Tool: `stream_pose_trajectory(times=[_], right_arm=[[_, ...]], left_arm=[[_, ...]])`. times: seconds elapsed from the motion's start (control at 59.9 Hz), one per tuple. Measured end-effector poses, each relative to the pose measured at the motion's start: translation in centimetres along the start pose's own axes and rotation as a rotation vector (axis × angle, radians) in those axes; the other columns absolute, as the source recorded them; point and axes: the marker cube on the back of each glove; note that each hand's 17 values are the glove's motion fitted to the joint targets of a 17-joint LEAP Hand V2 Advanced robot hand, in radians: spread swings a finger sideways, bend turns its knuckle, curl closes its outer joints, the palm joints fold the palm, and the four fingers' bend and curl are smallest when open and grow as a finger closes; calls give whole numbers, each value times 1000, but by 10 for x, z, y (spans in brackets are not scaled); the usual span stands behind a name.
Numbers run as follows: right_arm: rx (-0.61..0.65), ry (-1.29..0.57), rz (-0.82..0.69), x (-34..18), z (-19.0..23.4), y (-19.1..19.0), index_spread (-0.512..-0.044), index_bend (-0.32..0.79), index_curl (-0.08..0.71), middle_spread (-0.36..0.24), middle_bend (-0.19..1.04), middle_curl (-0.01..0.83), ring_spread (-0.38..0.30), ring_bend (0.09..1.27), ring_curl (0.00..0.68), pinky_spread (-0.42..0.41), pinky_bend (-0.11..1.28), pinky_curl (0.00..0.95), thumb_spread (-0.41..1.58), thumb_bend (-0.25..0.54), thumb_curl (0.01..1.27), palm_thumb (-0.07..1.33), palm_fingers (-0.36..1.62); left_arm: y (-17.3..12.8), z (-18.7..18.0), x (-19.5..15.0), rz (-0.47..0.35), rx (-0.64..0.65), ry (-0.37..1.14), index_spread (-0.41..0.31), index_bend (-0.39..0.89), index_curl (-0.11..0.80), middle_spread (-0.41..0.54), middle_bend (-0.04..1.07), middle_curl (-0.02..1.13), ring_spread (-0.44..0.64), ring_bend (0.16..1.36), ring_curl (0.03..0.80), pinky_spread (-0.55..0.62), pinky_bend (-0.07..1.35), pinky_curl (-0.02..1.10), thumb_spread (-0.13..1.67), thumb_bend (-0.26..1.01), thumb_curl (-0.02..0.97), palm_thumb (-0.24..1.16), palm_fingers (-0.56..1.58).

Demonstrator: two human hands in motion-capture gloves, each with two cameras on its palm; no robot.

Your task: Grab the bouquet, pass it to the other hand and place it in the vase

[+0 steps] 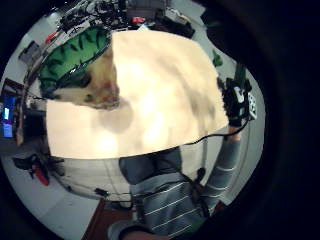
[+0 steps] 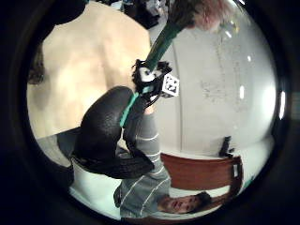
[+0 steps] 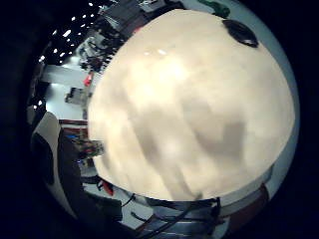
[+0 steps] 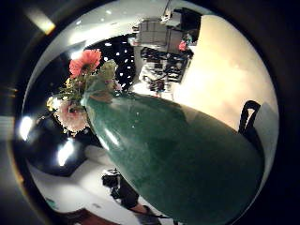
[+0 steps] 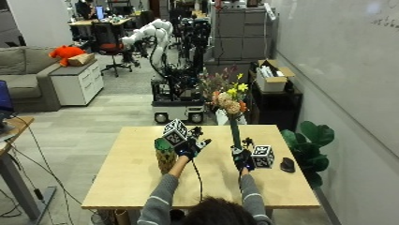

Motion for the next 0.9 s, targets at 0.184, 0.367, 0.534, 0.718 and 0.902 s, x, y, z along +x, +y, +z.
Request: stream_pose_trajectory(times=[0.184, 0.367, 0.534, 0.718, 0.902], right_arm=[[152, 2, -199, -33, 16, 18, -187, 697, 597, -128, 930, 640, -173, 1066, 598, -215, 796, 577, 915, -12, 641, 1057, 1392], [83, -105, -287, -57, 49, 41, -190, 699, 596, -127, 934, 639, -174, 1075, 601, -214, 797, 581, 904, -11, 683, 1060, 1389], [109, 44, -61, -36, 75, 46, -190, 701, 595, -126, 937, 638, -174, 1076, 602, -214, 797, 584, 902, -12, 712, 1055, 1387], [88, 90, -20, -28, 100, 60, -190, 701, 595, -126, 938, 637, -174, 1077, 602, -215, 797, 586, 908, -13, 737, 1048, 1387], [53, 39, -250, -44, 106, 71, -184, 702, 596, -126, 939, 636, -174, 1077, 602, -215, 796, 587, 913, -13, 758, 1039, 1386]], left_arm=[[-13, 5, 37, -85, -41, 350, -59, 152, 392, 58, 172, 343, 132, 406, 319, 187, 194, 334, 1054, -29, 306, 268, 460], [-55, 32, 54, -23, 75, 447, -34, 123, 359, 78, 173, 340, 135, 451, 330, 188, 225, 355, 969, -32, 317, 269, 416], [-46, 25, 89, 4, 245, 479, -8, 112, 323, 79, 195, 352, 129, 475, 334, 181, 258, 368, 912, -29, 326, 278, 398], [-39, 15, 97, -64, 508, 591, -40, 80, 267, -65, 286, 374, -75, 530, 325, -65, 434, 387, 900, 7, 350, 398, 926], [-31, 3, 89, -91, 721, 485, -257, 325, 385, -302, 586, 509, -337, 691, 423, -360, 563, 460, 968, 60, 397, 652, 1506]])
